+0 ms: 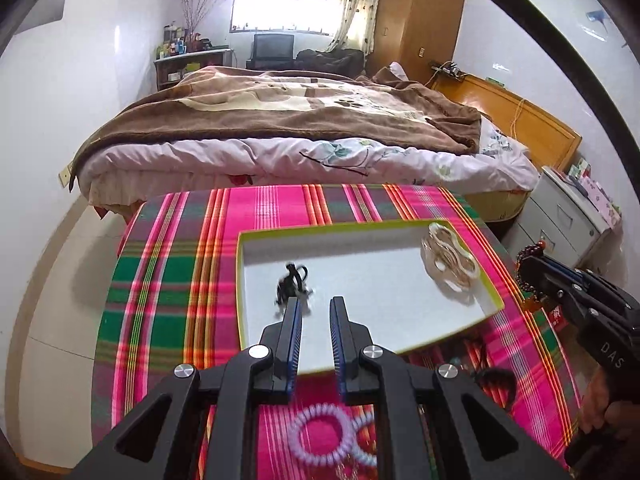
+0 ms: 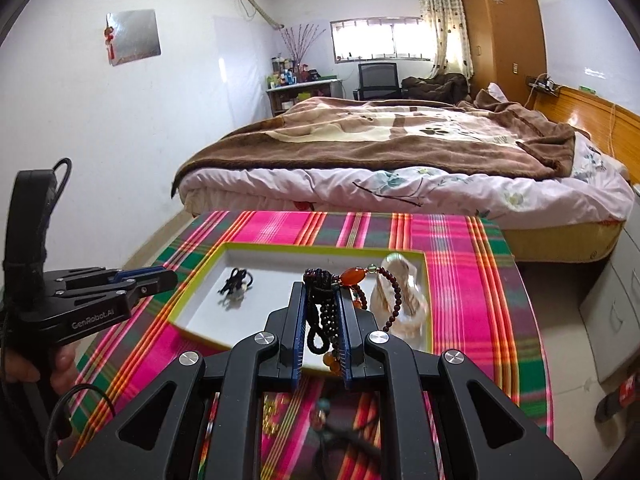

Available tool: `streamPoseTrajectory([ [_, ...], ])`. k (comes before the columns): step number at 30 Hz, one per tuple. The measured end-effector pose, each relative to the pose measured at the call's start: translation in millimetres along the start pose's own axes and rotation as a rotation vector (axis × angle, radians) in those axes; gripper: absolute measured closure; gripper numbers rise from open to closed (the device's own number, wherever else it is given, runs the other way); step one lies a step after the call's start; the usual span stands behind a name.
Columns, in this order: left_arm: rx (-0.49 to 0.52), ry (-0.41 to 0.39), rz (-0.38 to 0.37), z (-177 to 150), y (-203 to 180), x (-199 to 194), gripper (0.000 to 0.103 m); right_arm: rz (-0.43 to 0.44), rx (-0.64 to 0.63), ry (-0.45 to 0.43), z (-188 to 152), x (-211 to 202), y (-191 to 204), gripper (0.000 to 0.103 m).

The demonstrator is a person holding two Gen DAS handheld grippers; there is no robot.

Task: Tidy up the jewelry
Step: 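Carry the beaded bracelet into the tray and open the right gripper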

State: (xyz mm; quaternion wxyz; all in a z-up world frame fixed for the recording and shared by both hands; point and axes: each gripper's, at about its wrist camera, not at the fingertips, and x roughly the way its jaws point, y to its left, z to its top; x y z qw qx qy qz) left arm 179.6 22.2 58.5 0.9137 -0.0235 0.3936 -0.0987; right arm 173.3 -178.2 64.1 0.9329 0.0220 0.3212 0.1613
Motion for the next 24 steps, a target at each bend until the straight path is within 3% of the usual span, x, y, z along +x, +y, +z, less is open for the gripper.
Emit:
streamPoseTrajectory([
  [9,-0.004,0.026,-0.006,20.4,7.7,37.4,0.089,-0.007,-0.026,0.108,19.3,68.5,-0.2,0.088],
  [15,0.001,0.074,-0.005,7.5,7.8,64.3,0.089,-0.029,-0.056,0.195,21.1,114.7,2.5,0.088],
  [24,0.008,0.133,-0.008,-11.5,4.9,87.9,0.089,-0.043,-0.093,0.291,22.6,149.5,5.6,0.088],
])
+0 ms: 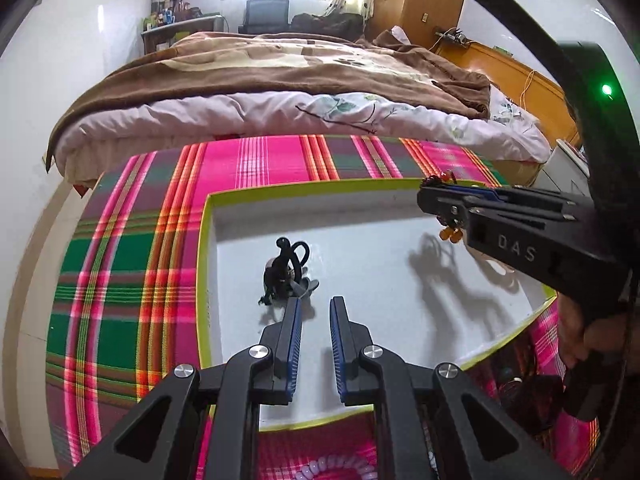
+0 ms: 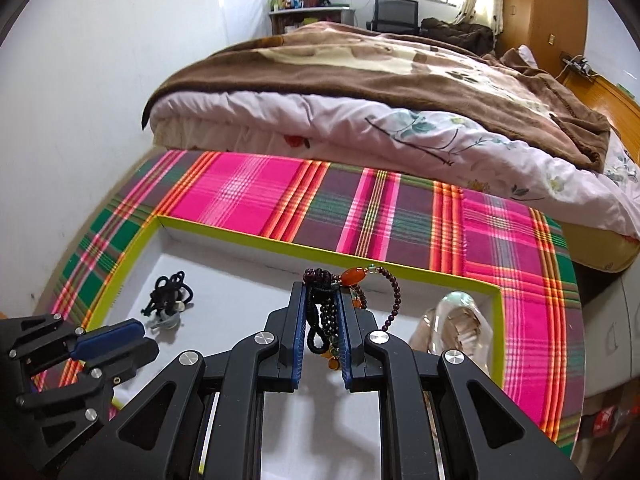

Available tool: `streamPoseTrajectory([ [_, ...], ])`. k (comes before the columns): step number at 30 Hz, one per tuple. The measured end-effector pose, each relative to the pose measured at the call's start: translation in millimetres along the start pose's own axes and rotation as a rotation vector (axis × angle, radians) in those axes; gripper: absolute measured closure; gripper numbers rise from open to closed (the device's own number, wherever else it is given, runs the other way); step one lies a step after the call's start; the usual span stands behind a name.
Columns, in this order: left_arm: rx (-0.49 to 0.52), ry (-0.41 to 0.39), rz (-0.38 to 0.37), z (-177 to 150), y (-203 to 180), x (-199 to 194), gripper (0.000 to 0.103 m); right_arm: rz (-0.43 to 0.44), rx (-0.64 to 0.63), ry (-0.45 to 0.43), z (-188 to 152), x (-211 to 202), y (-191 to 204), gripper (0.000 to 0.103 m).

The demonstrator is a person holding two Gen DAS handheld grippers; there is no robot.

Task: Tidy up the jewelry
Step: 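Carry the beaded bracelet into the tray and open the right gripper, then withdraw the right gripper while the left gripper grasps the lavender coil hair tie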

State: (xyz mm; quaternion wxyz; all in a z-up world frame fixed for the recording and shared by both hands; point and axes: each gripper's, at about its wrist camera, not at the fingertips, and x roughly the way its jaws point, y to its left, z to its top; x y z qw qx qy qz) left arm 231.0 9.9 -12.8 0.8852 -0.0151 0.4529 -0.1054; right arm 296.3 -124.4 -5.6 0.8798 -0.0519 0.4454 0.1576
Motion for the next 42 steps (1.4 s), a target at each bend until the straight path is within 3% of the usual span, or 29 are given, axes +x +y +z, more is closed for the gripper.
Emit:
streamPoseTrajectory([
  [13,-0.027,0.038,-0.003,-1.6,6.5,10.9,0.088,0.017,-0.002,0.072,3.5,21.1,4.5,0.088],
  [16,-0.034,0.042,0.001,-2.5,7.6,11.7,0.076,0.018,-0.002,0.08,4.7,24.2,4.9,0.087],
  [18,-0.036,0.041,-0.002,-2.8,7.7,11.3,0.062,0.02,0.009,0.083,5.3,25.4,3.7,0.086],
  [25,-0.037,0.039,-0.004,-4.7,8.5,9.2,0.059,0.019,0.017,0.089,5.0,26.7,3.5,0.083],
  [30,-0.036,0.028,-0.012,-4.9,8.6,5.4,0.05,0.028,0.011,0.069,5.7,20.8,4.2,0.067],
  [32,-0.028,0.022,-0.01,-6.0,8.1,2.9,0.045,0.022,0.004,0.064,6.2,19.9,5.4,0.067],
  [42,0.012,0.002,-0.03,-20.1,7.8,-26.3,0.044,0.046,0.02,0.022,1.2,1.6,3.4,0.066],
])
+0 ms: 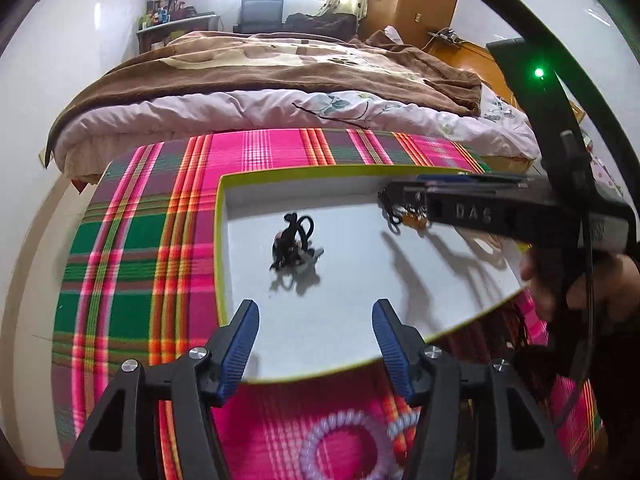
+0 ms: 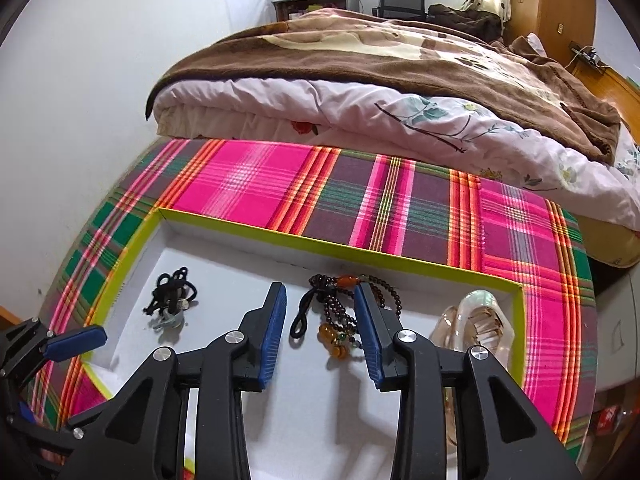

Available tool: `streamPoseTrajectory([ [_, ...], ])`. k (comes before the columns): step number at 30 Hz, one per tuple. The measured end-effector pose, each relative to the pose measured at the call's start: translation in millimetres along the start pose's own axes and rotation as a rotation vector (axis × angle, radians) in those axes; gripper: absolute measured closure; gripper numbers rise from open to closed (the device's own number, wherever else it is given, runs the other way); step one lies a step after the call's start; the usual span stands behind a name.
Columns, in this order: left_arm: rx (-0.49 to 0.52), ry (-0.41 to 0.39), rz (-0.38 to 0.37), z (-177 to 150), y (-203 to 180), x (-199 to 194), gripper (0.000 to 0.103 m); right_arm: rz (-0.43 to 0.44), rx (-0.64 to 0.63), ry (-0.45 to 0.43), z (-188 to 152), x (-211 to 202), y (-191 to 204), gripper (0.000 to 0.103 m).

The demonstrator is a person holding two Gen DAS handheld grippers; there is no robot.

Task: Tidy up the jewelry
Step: 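Withdraw the right gripper while the left gripper grasps the lavender coil hair tie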

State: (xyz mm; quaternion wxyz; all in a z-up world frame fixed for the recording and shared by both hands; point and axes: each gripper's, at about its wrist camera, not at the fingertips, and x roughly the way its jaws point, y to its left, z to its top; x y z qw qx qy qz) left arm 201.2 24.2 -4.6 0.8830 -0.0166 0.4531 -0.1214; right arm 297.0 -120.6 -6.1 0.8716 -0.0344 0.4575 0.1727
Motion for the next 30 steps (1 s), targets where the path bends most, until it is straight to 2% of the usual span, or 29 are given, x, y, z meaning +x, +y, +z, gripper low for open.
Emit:
streamPoseTrajectory([
  [6,0.04,-0.005,-0.074,-15.5,-11.2,-20.9,0.044,0.01,-0.049,-0.066,-11.2,-35.9,7.8,0.066],
  [11,0.071,0.021,-0.114,-28.4,-25.8,-27.5,0.044,0.009,-0.065,-0.108,-23.9,-63.3,10.3,0.067],
  [14,0.11,0.047,-0.088,-36.3,-36.5,-24.9,0.045,0.013,-0.073,-0.132,-31.8,-74.0,10.8,0.067],
  [17,0.093,0.063,-0.078,-40.4,-34.2,-21.3,0.045,0.012,-0.052,-0.16,-40.4,-83.2,6.2,0.067],
  [21,0.061,0.073,-0.065,-46.1,-29.4,-21.6,0.045,0.053,0.003,-0.209,-50.9,-99.9,-4.9,0.067],
  [30,0.039,0.087,-0.072,-56.5,-27.5,-21.6,0.045,0.065,0.036,-0.228,-68.1,-117.3,-11.0,0.067],
])
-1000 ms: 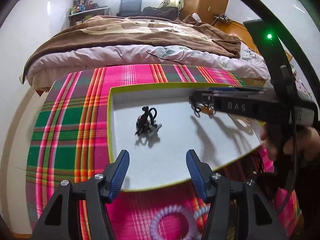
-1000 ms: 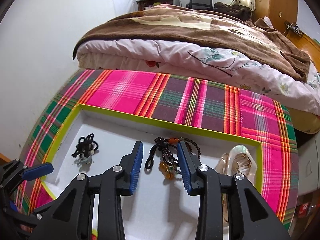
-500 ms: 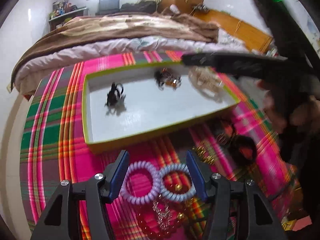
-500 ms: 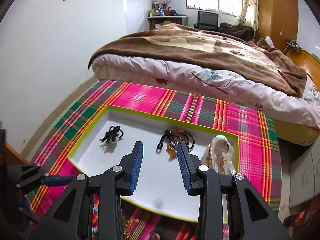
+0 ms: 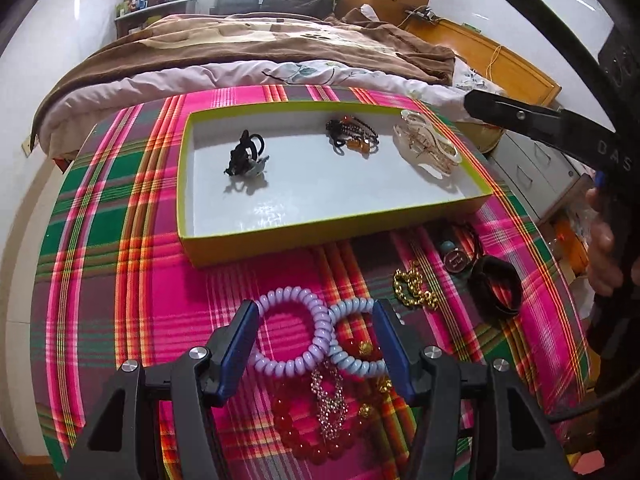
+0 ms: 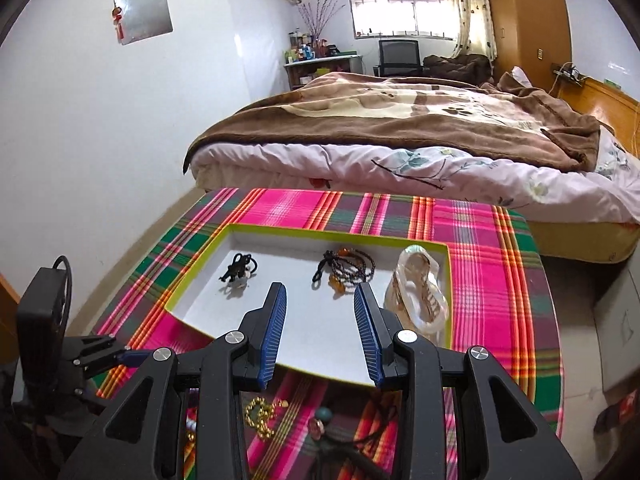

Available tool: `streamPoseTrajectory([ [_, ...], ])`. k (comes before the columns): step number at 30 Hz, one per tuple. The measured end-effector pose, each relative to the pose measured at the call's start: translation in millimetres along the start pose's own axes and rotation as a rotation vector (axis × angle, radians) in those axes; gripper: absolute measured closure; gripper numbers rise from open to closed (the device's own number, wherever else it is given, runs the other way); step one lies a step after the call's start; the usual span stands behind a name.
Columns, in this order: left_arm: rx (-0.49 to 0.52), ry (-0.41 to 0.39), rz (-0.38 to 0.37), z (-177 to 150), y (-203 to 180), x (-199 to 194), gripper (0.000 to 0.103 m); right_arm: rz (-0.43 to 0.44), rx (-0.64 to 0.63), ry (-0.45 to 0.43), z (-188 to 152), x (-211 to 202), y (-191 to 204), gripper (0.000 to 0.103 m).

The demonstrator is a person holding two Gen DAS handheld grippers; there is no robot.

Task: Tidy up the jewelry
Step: 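Withdraw the right gripper while the left gripper grasps the lavender coil hair tie, then carry the lavender coil hair tie into the tray and open the left gripper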

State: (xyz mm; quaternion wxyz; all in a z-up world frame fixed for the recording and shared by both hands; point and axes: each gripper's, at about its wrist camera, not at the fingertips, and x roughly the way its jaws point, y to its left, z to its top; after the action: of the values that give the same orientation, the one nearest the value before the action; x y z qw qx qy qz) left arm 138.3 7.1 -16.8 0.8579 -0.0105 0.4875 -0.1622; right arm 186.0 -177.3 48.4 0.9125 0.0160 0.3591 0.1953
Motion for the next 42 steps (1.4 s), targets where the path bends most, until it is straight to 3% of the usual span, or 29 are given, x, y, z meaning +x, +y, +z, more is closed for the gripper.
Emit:
streamPoseTrajectory([
  [5,0.017,0.01,0.012,-1.0,-4.4,4.2,0.058,0.001,0.015,0.002,-3.1,-3.6,-2.7,0.067],
  [8,0.035,0.037,0.043,-1.6,-6.8,10.8,0.075,0.001,0.015,-0.002,-3.4,-4.9,-2.1,0.067],
  [12,0.048,0.03,0.047,-2.7,-9.9,9.4,0.089,0.002,0.018,-0.006,-3.6,-6.2,-2.5,0.067],
  [14,0.041,0.019,0.055,-1.4,-9.3,6.9,0.092,0.005,0.021,-0.007,-3.5,-5.9,-2.5,0.067],
  [20,0.034,-0.033,0.043,6.9,-5.9,-11.3,0.093,0.011,0.039,-0.001,-4.2,-2.6,-4.7,0.067],
  [29,0.034,-0.127,0.1,47.6,4.1,-18.0,0.093,0.014,0.062,0.013,-5.9,8.2,-6.3,0.067],
  [37,0.034,-0.13,0.114,73.9,11.2,6.4,0.092,0.01,0.078,0.037,-7.0,21.0,-7.3,0.067],
  [39,0.037,-0.123,0.171,78.9,13.5,17.9,0.092,0.012,0.088,0.044,-7.0,24.7,-7.5,0.067],
  [42,0.03,-0.095,0.15,79.7,16.9,31.4,0.092,0.019,0.088,0.048,-7.4,28.7,-6.2,0.067],
])
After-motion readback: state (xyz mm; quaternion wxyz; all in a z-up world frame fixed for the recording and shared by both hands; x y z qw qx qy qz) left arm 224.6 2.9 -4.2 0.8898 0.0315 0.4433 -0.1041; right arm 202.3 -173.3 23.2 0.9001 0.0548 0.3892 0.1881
